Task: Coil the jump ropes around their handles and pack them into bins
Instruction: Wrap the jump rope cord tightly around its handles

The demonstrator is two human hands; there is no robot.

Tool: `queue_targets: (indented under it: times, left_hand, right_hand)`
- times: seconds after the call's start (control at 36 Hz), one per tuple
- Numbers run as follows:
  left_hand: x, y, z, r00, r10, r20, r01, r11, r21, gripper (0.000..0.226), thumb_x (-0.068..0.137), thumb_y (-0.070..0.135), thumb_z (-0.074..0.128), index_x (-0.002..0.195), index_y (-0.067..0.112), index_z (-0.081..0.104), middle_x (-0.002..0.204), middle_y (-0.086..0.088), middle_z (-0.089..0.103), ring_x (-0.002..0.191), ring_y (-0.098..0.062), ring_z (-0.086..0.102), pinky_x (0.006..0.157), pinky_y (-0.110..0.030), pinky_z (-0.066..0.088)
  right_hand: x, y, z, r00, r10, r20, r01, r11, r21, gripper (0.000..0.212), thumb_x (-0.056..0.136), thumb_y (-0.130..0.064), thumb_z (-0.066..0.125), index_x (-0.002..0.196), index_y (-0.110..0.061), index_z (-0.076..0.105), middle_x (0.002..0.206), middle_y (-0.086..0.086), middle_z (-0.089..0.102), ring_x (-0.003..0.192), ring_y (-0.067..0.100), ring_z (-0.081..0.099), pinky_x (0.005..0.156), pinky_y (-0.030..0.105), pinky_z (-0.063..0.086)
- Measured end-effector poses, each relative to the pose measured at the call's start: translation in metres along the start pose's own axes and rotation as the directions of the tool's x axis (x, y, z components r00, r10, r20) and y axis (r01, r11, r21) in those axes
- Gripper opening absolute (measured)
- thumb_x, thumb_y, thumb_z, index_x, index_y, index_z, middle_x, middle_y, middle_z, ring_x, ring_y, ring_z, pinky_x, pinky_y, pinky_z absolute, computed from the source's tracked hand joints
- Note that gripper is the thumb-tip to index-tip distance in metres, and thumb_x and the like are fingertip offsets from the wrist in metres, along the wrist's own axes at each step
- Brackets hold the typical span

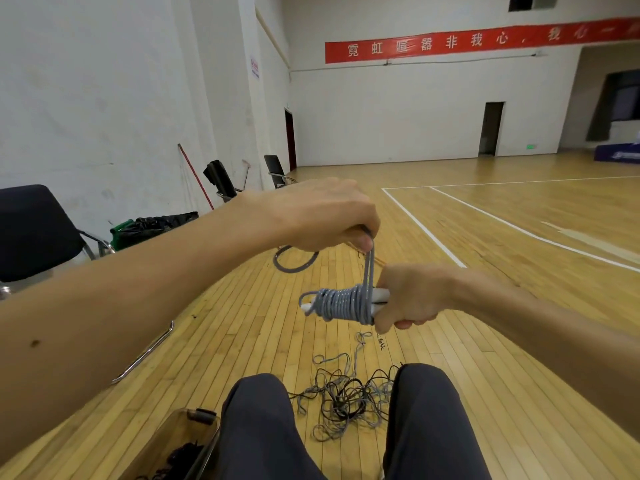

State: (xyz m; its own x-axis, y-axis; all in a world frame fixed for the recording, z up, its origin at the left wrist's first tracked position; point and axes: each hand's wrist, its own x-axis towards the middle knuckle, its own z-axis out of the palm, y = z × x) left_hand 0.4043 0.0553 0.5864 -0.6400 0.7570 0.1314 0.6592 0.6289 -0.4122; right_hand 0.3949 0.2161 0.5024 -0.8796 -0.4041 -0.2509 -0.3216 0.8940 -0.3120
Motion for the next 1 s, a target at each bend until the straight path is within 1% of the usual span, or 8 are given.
queue_targets:
  times: [0.11,0.25,0.42,0.53,0.72,0.81,0.89,1.0]
  left_hand:
    - [0.004,-0.003,0.003,1.0,-0.025,-0.011,0.024,0.993,-0.113,0.02,0.099,0.036,0.058,0.099,0.022,0.072,0.089,0.009,0.068,0.087,-0.013,0.062,0.083,-0.041,0.049]
    - [0.002,-0.01,0.008,0.996,-0.08,0.041,0.089,0.959,-0.27,0.013,0.096,0.038,0.062,0.09,0.027,0.066,0.074,0.007,0.066,0.053,-0.006,0.064,0.063,-0.034,0.058]
    - [-0.002,-0.015,0.016,0.992,-0.111,0.052,0.123,0.922,-0.368,0.011,0.093,0.042,0.065,0.084,0.035,0.064,0.075,0.009,0.063,0.063,-0.005,0.06,0.063,-0.027,0.049]
    - [-0.006,-0.018,0.023,0.991,-0.119,0.059,0.133,0.886,-0.445,0.014,0.088,0.048,0.067,0.079,0.038,0.067,0.076,0.002,0.064,0.073,-0.015,0.056,0.071,-0.039,0.047]
    - [-0.025,-0.029,0.04,0.985,-0.121,0.126,0.174,0.602,-0.78,0.015,0.094,0.029,0.066,0.084,0.019,0.073,0.052,0.007,0.055,0.045,-0.009,0.046,0.046,-0.021,0.038]
    - [-0.03,-0.033,0.056,0.981,-0.149,0.121,0.181,0.515,-0.837,0.019,0.089,0.041,0.066,0.09,0.024,0.075,0.065,0.0,0.065,0.053,-0.011,0.055,0.049,-0.024,0.044]
    - [-0.037,-0.036,0.071,0.974,-0.153,0.165,0.223,0.546,-0.808,0.007,0.092,0.014,0.066,0.095,0.008,0.067,0.079,-0.008,0.066,0.066,-0.012,0.063,0.062,-0.035,0.057]
    - [-0.041,-0.016,0.069,0.967,-0.228,0.109,0.216,0.52,-0.826,0.024,0.099,0.017,0.048,0.076,0.015,0.053,0.066,0.002,0.049,0.049,0.0,0.047,0.05,-0.014,0.044]
  right_hand:
    - [-0.009,-0.002,0.002,0.995,-0.101,-0.019,0.101,0.995,0.001,0.021,0.083,-0.017,0.072,0.065,-0.011,0.062,0.055,-0.003,0.057,0.05,0.013,0.047,0.049,0.022,0.037]
    - [-0.021,-0.003,0.006,0.976,-0.215,-0.046,0.215,0.977,0.003,0.02,0.082,-0.018,0.073,0.066,-0.01,0.063,0.054,-0.005,0.057,0.048,0.011,0.047,0.05,0.023,0.037]
    - [-0.029,-0.005,0.008,0.943,-0.322,-0.084,0.324,0.946,0.024,0.019,0.084,-0.015,0.073,0.069,-0.009,0.062,0.047,-0.009,0.054,0.044,0.004,0.047,0.048,0.018,0.039]
    - [-0.031,-0.007,0.01,0.912,-0.403,-0.078,0.408,0.911,0.065,0.02,0.083,-0.015,0.074,0.069,-0.007,0.062,0.05,-0.007,0.055,0.047,0.009,0.05,0.051,0.024,0.042]
    - [-0.03,-0.012,0.008,0.854,-0.502,-0.138,0.52,0.83,0.203,0.018,0.085,-0.011,0.075,0.072,-0.009,0.063,0.055,-0.003,0.058,0.05,0.01,0.053,0.052,0.024,0.043]
    - [-0.031,-0.012,0.002,0.822,-0.531,-0.205,0.569,0.773,0.281,0.015,0.086,-0.008,0.075,0.077,-0.007,0.064,0.06,-0.002,0.06,0.053,0.008,0.055,0.051,0.018,0.044]
    - [-0.029,-0.008,-0.003,0.806,-0.523,-0.277,0.592,0.713,0.377,0.018,0.086,-0.005,0.075,0.076,-0.014,0.064,0.06,-0.004,0.059,0.054,0.008,0.054,0.05,0.019,0.044]
    - [-0.025,-0.003,-0.009,0.817,-0.44,-0.372,0.575,0.673,0.466,0.009,0.086,-0.008,0.074,0.084,-0.009,0.066,0.061,-0.005,0.059,0.052,0.007,0.051,0.047,0.018,0.042]
